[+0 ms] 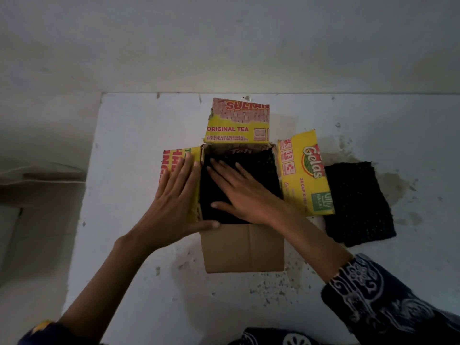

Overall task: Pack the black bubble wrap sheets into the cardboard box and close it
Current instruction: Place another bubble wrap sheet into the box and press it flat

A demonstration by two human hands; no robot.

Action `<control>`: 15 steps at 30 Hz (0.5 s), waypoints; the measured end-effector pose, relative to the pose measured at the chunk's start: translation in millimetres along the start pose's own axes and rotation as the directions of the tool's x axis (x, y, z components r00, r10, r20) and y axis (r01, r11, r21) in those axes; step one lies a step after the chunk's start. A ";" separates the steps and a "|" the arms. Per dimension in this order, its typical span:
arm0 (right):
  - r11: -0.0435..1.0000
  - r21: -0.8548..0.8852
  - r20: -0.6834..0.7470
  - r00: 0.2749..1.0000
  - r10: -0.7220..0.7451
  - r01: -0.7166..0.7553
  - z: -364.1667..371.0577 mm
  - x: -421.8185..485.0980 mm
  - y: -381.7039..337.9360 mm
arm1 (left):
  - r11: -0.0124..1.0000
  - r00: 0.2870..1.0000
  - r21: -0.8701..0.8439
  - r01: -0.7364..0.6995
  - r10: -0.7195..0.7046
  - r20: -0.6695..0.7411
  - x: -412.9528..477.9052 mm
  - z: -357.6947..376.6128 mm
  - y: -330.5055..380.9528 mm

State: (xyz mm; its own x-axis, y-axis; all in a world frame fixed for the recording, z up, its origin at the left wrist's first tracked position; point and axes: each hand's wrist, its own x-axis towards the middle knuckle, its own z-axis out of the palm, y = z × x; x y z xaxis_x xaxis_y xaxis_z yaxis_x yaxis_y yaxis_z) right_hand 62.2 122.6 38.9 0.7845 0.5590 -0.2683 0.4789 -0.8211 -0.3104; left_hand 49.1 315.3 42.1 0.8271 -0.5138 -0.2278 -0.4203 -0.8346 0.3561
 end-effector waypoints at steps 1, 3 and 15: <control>1.000 -0.016 0.009 1.000 -0.008 0.008 6.8 4.8 -0.3 | 1.000 1.000 -0.017 0.000 0.000 0.006 -1.7 1.1 -1.4; 0.999 -0.052 0.025 1.000 0.002 -0.001 17.6 11.8 0.2 | 0.999 1.000 -0.050 -0.002 0.003 0.016 -3.1 2.5 -3.3; 0.995 -0.065 0.020 0.997 -0.068 0.069 19.6 13.0 8.7 | 0.991 1.000 -0.133 -0.003 0.003 0.000 -1.9 7.3 3.7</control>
State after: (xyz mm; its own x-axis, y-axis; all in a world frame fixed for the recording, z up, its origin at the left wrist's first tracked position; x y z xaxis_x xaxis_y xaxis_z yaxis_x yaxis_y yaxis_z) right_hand 68.9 124.9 14.8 0.7421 0.6160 -0.2642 0.5567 -0.7860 -0.2688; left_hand 43.3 311.7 37.2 0.8255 -0.5167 -0.2269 -0.3697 -0.7990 0.4743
